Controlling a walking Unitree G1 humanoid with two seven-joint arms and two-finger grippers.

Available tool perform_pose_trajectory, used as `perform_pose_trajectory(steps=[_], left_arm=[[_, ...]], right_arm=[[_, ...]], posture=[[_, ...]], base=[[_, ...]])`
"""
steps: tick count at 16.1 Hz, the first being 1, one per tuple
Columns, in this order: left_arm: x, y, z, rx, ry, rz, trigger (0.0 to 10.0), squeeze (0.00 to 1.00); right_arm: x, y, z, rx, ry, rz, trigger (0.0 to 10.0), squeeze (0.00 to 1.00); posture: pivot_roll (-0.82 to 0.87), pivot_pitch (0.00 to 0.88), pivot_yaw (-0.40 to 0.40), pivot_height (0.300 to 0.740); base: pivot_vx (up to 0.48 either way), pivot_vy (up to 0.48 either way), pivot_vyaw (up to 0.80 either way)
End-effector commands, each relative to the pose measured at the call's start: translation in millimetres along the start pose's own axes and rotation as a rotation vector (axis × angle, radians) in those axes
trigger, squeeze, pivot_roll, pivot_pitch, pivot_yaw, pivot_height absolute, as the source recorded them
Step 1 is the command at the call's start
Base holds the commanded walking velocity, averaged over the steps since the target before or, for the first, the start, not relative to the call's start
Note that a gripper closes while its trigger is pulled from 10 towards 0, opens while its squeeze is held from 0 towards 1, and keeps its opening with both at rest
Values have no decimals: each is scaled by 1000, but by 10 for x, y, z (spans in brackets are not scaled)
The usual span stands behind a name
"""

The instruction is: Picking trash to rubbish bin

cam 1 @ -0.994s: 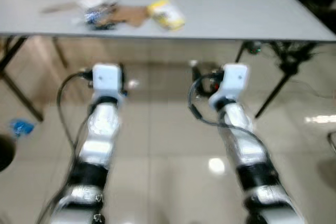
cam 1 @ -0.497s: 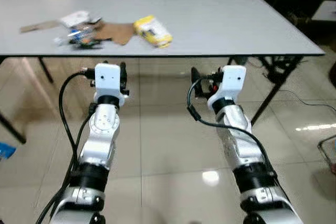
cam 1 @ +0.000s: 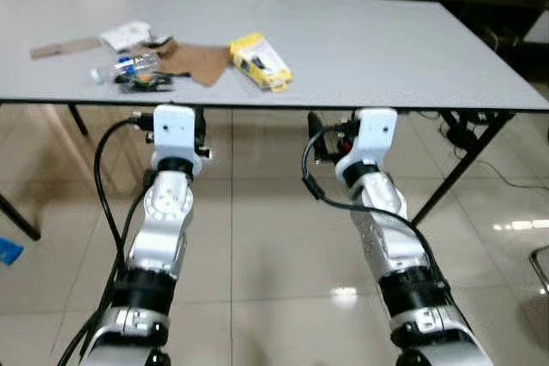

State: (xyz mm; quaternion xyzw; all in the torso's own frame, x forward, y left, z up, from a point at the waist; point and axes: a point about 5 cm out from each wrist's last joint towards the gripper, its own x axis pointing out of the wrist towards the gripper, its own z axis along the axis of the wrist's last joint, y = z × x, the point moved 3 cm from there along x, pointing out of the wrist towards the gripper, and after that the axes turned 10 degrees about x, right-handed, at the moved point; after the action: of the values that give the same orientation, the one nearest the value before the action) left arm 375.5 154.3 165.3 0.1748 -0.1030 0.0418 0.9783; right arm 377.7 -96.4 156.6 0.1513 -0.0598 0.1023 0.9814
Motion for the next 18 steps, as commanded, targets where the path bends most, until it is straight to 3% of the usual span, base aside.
perform_pose_trajectory(steps=[1, 8, 9, 18], left_arm=[[13, -105, 65, -11, -13, -26, 10000, 0], [49, -82, 69, -17, -9, -20, 10000, 0], [50, -93, 78, -28, -13, -28, 10000, 1000], [48, -113, 70, -21, -5, -35, 10000, 1000]], right_arm=[[-11, -127, 61, -8, -19, -29, 10000, 0], [6, -163, 77, -14, -20, -41, 10000, 0], [9, -167, 77, -14, -19, -42, 10000, 0], [8, -160, 66, -12, -15, -42, 10000, 0]], posture=[[-4, 54, -65, 740], [-4, 68, -65, 740], [-2, 70, -65, 740], [-2, 76, -63, 740]], base=[[454, 0, 0], [455, 0, 0], [480, 0, 0], [480, 0, 0]])
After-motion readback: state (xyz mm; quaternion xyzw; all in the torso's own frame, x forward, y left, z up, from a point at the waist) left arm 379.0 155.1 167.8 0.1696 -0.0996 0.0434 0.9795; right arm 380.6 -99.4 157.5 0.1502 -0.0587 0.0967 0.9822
